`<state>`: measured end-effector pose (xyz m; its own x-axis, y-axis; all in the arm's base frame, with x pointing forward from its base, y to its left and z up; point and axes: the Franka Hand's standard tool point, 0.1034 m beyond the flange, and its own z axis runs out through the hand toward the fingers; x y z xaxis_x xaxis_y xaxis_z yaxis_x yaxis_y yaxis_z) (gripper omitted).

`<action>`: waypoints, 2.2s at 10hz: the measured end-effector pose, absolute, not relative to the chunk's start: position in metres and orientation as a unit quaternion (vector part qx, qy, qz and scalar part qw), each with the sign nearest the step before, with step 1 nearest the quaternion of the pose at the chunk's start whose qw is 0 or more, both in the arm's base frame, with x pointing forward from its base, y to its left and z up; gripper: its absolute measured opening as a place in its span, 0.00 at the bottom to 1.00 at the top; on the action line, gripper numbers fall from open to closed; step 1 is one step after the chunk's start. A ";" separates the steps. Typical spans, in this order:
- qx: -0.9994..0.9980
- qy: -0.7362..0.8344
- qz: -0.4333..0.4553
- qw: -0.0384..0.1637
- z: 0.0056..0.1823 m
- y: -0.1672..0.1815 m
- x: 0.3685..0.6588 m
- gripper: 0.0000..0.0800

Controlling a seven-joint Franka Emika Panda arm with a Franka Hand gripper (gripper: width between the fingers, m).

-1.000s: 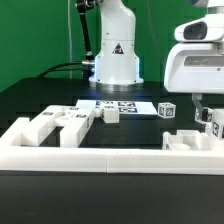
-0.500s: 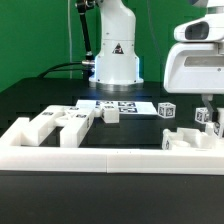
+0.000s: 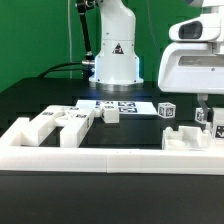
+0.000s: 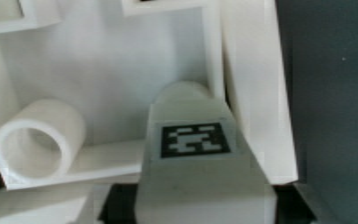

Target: Assemble chair

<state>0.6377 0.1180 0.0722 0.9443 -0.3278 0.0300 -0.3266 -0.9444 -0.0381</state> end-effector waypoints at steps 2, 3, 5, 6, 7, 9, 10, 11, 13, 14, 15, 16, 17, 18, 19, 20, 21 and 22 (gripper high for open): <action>-0.986 0.163 -0.018 0.015 0.072 0.117 0.638 0.37; -0.986 0.163 -0.018 0.015 0.072 0.117 0.638 0.37; -0.992 0.123 -0.027 0.013 0.075 0.121 0.635 0.47; -0.995 0.095 -0.028 0.008 0.077 0.122 0.630 0.64; -0.997 0.073 -0.028 0.005 0.081 0.122 0.627 0.78; -0.999 0.029 -0.025 0.004 0.094 0.114 0.625 0.80; -0.999 0.032 -0.025 0.003 0.098 0.109 0.626 0.81; -0.999 0.032 -0.025 0.003 0.097 0.109 0.626 0.81; -0.999 0.032 -0.025 0.003 0.096 0.109 0.626 0.81; -0.999 0.031 -0.025 0.003 0.096 0.110 0.626 0.81; -0.999 0.024 -0.024 0.003 0.096 0.110 0.624 0.81; -1.000 -0.004 -0.023 0.003 0.099 0.107 0.619 0.81; -0.999 -0.038 -0.019 0.002 0.103 0.099 0.609 0.81; -0.996 -0.093 -0.016 0.000 0.106 0.089 0.602 0.81; -0.993 -0.115 -0.013 -0.002 0.109 0.074 0.598 0.81; -0.994 -0.112 -0.014 -0.002 0.113 0.063 0.597 0.81; -0.994 -0.109 -0.014 -0.002 0.112 0.063 0.597 0.81; -0.994 -0.109 -0.013 -0.002 0.111 0.063 0.596 0.81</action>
Offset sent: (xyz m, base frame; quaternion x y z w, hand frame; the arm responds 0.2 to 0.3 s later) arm 0.0000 0.0000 0.0000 0.0000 0.0000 0.0000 1.0000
